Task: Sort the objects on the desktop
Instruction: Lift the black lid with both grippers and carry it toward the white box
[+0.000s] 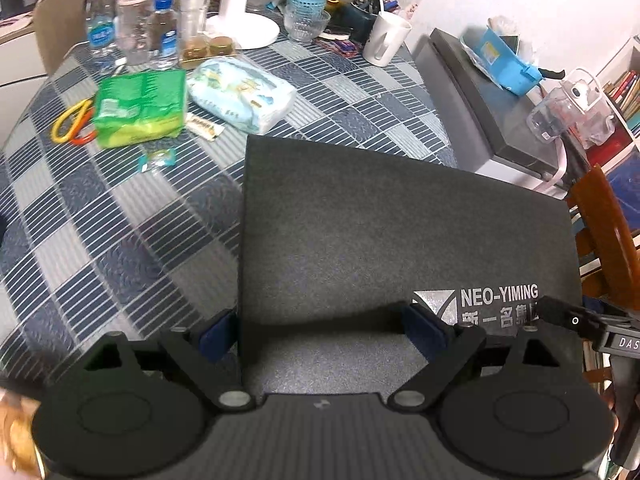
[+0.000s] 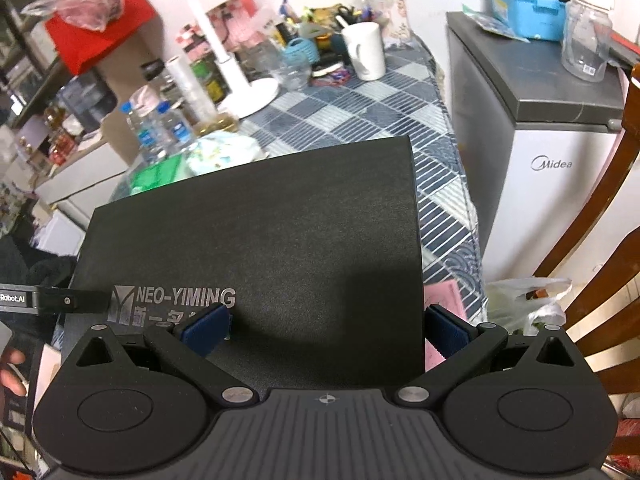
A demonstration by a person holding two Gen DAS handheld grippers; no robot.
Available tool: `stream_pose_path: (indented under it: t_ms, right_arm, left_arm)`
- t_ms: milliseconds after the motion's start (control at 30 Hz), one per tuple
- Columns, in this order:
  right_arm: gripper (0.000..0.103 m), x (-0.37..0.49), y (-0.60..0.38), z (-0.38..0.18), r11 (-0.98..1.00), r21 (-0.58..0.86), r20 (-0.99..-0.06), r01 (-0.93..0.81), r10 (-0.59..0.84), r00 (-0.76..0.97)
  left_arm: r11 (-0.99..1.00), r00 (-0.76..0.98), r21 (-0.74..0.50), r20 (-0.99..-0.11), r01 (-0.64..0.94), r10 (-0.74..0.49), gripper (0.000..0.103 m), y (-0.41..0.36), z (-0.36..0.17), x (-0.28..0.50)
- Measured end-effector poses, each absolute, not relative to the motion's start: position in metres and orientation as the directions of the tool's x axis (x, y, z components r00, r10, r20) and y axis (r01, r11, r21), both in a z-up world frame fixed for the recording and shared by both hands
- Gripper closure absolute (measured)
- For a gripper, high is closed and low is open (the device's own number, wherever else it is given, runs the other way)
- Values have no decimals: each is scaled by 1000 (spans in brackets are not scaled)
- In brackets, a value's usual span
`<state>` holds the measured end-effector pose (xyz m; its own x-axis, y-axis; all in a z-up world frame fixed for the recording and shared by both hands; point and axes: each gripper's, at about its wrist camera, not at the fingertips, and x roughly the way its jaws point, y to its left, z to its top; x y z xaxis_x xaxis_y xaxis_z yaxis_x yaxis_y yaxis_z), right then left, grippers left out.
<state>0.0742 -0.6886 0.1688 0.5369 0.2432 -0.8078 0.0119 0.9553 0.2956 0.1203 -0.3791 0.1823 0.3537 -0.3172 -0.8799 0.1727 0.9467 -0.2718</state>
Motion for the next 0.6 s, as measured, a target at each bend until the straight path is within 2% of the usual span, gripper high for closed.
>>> stream_pose_path:
  t_ms: [600]
  right_arm:
    - [0,-58,-630,184,956,291,-817,43,225,531]
  left_arm:
    - [939,343,-274,-878,209,-333,0,-309,196,1]
